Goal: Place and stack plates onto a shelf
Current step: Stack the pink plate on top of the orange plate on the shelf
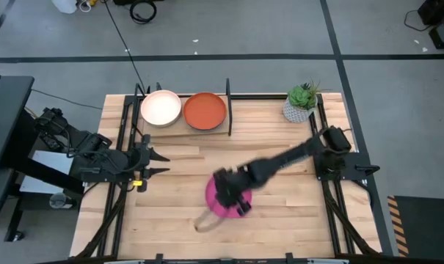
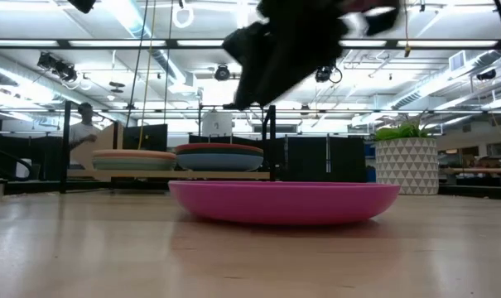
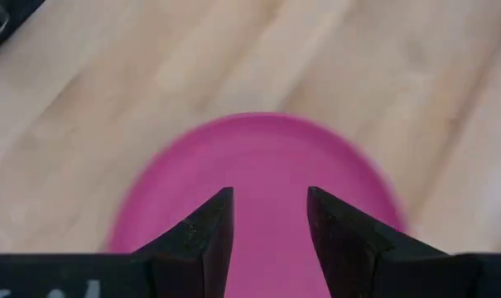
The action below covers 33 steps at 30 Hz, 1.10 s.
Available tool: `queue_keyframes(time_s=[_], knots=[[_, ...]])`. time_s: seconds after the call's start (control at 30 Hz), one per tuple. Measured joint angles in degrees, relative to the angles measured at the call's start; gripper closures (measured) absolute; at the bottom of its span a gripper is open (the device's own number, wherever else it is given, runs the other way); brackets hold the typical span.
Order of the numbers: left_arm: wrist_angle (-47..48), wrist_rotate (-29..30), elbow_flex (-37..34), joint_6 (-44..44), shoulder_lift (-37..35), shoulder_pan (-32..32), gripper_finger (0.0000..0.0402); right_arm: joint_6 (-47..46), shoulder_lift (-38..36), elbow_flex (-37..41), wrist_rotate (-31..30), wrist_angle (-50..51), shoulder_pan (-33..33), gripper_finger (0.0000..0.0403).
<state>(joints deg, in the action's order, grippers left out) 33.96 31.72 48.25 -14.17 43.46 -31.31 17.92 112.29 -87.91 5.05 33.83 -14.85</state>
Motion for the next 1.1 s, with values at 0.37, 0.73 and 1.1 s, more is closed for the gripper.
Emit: queue_keyframes(time_s=[0.37,0.73,1.1], knots=[[1.5,2.1,0.0,-0.6,0.0,0.0,0.0258,-13.4,0.0,7.3,-8.5,-2.7,-11.3,0.0215],[1.5,2.2,0.0,-0.2,0.0,0.0,0.0258,-17.0,0.0,14.9,-15.5,-6.3,-14.2,0.0179],[1.5,2.2,0.0,-0.1,0.1,0.0,0.0258,-16.0,0.0,17.7,-18.9,-7.7,-14.4,0.0289]])
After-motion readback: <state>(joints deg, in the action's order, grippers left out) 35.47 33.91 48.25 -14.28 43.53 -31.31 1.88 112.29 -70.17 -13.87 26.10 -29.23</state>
